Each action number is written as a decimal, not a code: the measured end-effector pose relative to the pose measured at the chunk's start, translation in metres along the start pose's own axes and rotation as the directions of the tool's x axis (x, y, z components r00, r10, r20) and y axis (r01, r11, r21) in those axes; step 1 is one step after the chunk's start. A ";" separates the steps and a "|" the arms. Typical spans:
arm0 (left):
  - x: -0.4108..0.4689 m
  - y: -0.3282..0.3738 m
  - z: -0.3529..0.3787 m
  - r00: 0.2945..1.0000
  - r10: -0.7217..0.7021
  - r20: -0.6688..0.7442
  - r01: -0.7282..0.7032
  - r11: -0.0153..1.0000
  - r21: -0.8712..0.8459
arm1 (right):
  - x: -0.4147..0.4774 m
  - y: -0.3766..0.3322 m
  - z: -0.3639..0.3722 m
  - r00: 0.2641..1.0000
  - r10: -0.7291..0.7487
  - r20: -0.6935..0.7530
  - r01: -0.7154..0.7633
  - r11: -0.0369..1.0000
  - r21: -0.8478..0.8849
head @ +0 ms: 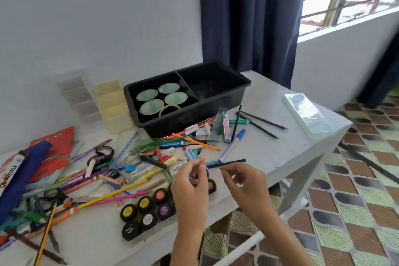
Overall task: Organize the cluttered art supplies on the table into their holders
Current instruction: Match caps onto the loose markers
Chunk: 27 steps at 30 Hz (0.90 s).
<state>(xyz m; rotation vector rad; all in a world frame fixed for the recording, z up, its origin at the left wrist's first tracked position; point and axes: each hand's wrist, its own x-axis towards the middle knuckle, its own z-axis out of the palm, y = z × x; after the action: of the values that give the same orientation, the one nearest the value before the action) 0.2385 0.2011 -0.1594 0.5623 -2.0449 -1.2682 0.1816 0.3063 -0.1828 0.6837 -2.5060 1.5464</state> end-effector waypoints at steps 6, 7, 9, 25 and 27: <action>0.013 0.029 0.084 0.987 -0.086 0.135 0.105 0.985 -0.138 | 0.039 0.050 -0.067 0.979 0.084 -0.185 -0.094 0.995 -0.045; 0.015 0.033 0.098 0.984 -0.091 0.156 0.114 0.982 -0.147 | 0.046 0.059 -0.078 0.970 0.099 -0.223 -0.111 0.993 -0.045; 0.019 0.041 0.124 0.977 -0.105 0.188 0.136 0.977 -0.162 | 0.063 0.076 -0.097 0.954 0.125 -0.274 -0.144 0.988 -0.048; 0.038 0.075 0.256 0.956 -0.128 0.265 0.181 0.966 -0.186 | 0.127 0.200 -0.166 0.894 0.297 -0.337 -0.437 0.748 -0.500; 0.039 0.077 0.263 0.957 -0.130 0.260 0.181 0.967 -0.180 | 0.129 0.212 -0.166 0.899 0.291 -0.327 -0.429 0.734 -0.527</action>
<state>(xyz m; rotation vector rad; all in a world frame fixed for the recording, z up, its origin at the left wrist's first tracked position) 0.0203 0.3711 -0.1606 0.4997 -2.0666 -1.6922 -0.0470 0.4903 -0.2355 -0.0814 -2.8089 0.7414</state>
